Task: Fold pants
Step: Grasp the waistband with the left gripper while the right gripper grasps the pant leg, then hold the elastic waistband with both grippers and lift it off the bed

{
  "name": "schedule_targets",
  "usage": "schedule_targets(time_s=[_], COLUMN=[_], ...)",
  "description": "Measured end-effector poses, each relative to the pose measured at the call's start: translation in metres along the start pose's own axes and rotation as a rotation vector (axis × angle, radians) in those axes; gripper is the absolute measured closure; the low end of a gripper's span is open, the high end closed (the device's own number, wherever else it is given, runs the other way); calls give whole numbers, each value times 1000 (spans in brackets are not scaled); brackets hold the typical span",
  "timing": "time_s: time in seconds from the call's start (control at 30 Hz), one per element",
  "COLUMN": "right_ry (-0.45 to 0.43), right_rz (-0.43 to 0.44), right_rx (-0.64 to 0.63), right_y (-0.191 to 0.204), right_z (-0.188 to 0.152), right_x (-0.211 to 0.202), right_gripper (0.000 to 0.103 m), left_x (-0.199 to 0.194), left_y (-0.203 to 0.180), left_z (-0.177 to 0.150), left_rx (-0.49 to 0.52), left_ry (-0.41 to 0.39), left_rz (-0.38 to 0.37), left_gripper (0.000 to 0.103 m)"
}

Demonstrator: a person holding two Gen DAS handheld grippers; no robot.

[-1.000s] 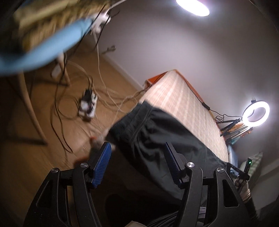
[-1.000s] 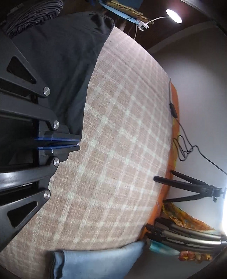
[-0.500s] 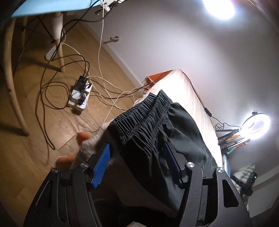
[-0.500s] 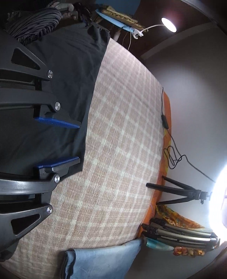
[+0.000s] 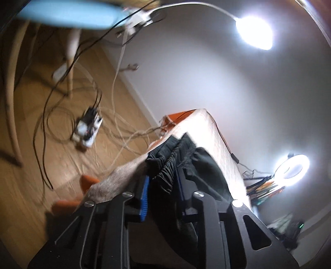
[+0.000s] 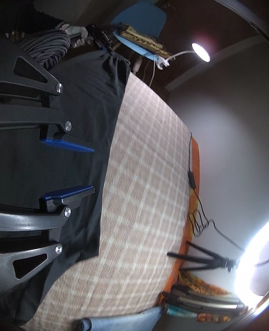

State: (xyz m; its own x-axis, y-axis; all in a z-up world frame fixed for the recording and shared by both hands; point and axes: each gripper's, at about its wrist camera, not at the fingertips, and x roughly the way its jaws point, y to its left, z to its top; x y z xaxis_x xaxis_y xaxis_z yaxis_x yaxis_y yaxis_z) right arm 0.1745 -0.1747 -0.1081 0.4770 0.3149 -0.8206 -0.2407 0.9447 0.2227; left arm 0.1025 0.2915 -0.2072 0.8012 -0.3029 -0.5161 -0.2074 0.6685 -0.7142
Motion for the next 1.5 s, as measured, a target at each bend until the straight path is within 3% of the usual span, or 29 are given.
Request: schedule_targets(time_s=[0.2, 0.3, 0.33, 0.4, 0.47, 0.57, 0.73, 1.07, 1.1, 1.17, 1.2, 1.3, 1.4, 1.5], right_ry=[75, 131, 155, 188, 226, 289, 409, 497, 504, 491, 493, 440, 361, 304], right_rz=[145, 232, 268, 329, 382, 446, 565, 532, 521, 457, 453, 474, 487, 509], right_rx=[-41, -51, -49, -33, -36, -70, 10, 135, 134, 125, 125, 160, 137, 131], right_y=[56, 88, 101, 121, 145, 187, 228, 218, 217, 216, 214, 206, 205, 204], right_z=[9, 21, 27, 37, 47, 64, 76, 70, 69, 66, 65, 66, 72, 81], right_x=[34, 62, 75, 97, 120, 153, 201, 228, 227, 228, 227, 219, 195, 169], right_gripper=[65, 62, 49, 34, 34, 34, 34, 32, 33, 54, 76, 85, 87, 87], left_x=[-9, -8, -8, -4, 1, 10, 24, 42, 41, 43, 44, 47, 37, 27], left_y=[-72, -104, -112, -130, -145, -157, -174, -192, -193, -198, -200, -213, -229, -246], left_z=[-3, -11, -14, -25, -37, -50, -66, -86, -86, -88, -87, -87, -85, -77], left_rx=[361, 509, 544, 639, 738, 815, 895, 1018, 1034, 1061, 1064, 1107, 1163, 1158], left_ry=[-36, -13, -4, 28, 74, 127, 198, 287, 288, 302, 309, 317, 300, 294], left_rz=[30, -3, -17, -45, -60, -75, -120, -161, -159, -160, -160, -145, -142, -159], left_gripper=[86, 86, 86, 86, 87, 87, 87, 87, 87, 87, 87, 87, 87, 87])
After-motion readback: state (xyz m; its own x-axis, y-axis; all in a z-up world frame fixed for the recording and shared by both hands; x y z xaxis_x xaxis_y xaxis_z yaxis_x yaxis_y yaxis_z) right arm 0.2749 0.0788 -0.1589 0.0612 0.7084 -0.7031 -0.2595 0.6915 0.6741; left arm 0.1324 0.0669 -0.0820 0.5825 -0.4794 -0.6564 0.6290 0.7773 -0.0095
